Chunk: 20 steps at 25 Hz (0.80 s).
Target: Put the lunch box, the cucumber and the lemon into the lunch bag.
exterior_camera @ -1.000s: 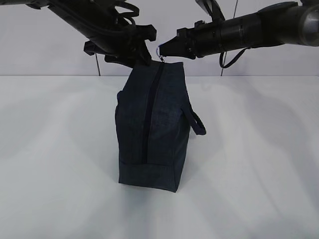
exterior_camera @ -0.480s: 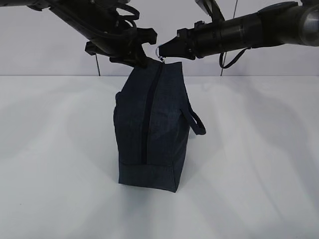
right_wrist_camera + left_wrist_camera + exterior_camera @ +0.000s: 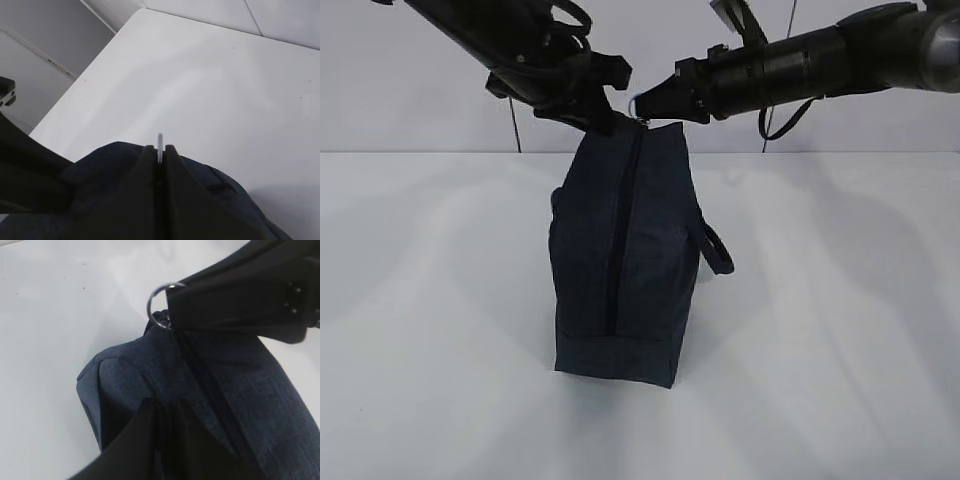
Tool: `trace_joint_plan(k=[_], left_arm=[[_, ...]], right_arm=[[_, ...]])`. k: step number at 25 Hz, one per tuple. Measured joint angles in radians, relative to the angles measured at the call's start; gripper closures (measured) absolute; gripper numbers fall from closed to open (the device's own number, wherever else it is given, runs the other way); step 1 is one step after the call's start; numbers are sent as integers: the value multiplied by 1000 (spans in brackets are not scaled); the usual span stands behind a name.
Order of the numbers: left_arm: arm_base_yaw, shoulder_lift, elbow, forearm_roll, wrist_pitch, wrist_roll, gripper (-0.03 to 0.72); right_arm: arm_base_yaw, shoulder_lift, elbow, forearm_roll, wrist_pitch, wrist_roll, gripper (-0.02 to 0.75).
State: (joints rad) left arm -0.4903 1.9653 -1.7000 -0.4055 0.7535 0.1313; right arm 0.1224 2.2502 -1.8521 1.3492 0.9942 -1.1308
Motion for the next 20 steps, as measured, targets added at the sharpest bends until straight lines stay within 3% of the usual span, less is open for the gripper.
trace_joint_plan(k=[20], left_arm=[[-35,-33,0,11,29,51,648]], right_arm=[[-47,-40,-2,-3,8,0,717]])
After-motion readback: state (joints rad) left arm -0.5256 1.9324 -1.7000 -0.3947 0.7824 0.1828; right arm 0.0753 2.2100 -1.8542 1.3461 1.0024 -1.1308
